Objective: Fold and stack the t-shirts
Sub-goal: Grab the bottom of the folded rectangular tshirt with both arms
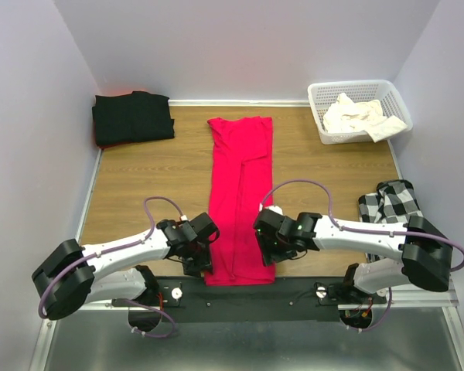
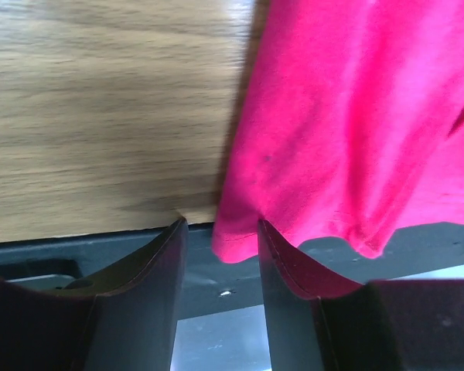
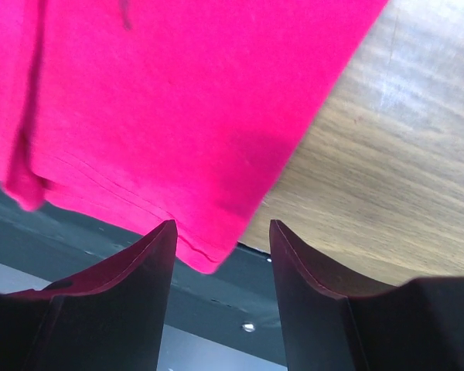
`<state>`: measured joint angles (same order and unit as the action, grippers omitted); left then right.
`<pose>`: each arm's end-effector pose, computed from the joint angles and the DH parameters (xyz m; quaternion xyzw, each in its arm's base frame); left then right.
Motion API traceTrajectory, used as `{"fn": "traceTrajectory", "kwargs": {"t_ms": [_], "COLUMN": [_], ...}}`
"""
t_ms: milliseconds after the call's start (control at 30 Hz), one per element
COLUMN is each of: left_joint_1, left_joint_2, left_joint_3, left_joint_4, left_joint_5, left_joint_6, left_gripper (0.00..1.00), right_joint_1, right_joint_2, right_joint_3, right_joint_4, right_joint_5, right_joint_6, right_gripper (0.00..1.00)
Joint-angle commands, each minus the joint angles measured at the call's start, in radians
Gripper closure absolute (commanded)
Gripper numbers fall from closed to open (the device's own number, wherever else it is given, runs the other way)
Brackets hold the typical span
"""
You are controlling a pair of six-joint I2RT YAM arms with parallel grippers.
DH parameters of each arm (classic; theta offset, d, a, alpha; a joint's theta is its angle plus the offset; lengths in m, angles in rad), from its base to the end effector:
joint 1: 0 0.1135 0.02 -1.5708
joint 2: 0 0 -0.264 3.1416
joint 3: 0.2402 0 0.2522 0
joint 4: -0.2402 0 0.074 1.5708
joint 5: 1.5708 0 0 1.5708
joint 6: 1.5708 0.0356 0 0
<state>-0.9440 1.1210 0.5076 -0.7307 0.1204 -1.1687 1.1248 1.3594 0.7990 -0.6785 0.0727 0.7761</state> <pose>0.0931 -0.1358 0.1527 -0.1044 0.9863 -0.1277 0.0035 0.1057 0.2151 0.1887 -0.1651 0.9717 0.1135 0.1251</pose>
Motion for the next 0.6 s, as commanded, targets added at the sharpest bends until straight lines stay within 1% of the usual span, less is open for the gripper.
{"fn": "traceTrajectory", "kwargs": {"t_ms": [0,67,100,133,233,267,400,433,467,533,567], "left_joint_1": [-0.012,-0.015,-0.015,-0.016,-0.019,-0.019,-0.021,-0.021,-0.021,-0.021,-0.021], "left_joint_2": [0.028,0.048,0.056,0.063,0.079,0.082,0.08,0.08,0.076,0.072,0.065], "left_joint_3": [-0.027,-0.026,-0.026,-0.023,-0.012,-0.012,-0.012,-0.012,-0.012,-0.012,-0.012], "left_joint_4": [0.08,0.094,0.1,0.106,0.114,0.113,0.113,0.113,0.106,0.102,0.094], "left_joint_5": [-0.01,-0.005,-0.004,0.002,0.007,0.007,0.013,0.015,0.015,0.012,0.012], "left_joint_6": [-0.057,-0.054,-0.051,-0.048,-0.029,-0.023,-0.014,-0.011,-0.008,-0.006,-0.008], "left_gripper": [0.49,0.49,0.49,0.49,0.49,0.49,0.51,0.52,0.55,0.59,0.67], "right_joint_1": [0.006,0.007,0.006,0.007,0.007,0.007,0.006,0.006,0.007,0.007,0.007], "right_joint_2": [-0.02,-0.014,-0.006,-0.002,0.0,-0.003,-0.022,-0.023,-0.028,-0.036,-0.045], "right_joint_3": [-0.055,-0.083,-0.093,-0.115,-0.136,-0.144,-0.164,-0.167,-0.169,-0.173,-0.172], "right_joint_4": [0.066,0.101,0.114,0.125,0.158,0.166,0.168,0.168,0.168,0.166,0.162], "right_joint_5": [-0.066,-0.068,-0.109,-0.119,-0.149,-0.155,-0.172,-0.177,-0.18,-0.188,-0.188], "right_joint_6": [-0.04,-0.038,-0.037,-0.034,-0.018,-0.014,0.012,0.014,0.017,0.025,0.026], "right_gripper": [0.39,0.4,0.41,0.42,0.5,0.54,0.58,0.61,0.67,0.77,0.88]}}
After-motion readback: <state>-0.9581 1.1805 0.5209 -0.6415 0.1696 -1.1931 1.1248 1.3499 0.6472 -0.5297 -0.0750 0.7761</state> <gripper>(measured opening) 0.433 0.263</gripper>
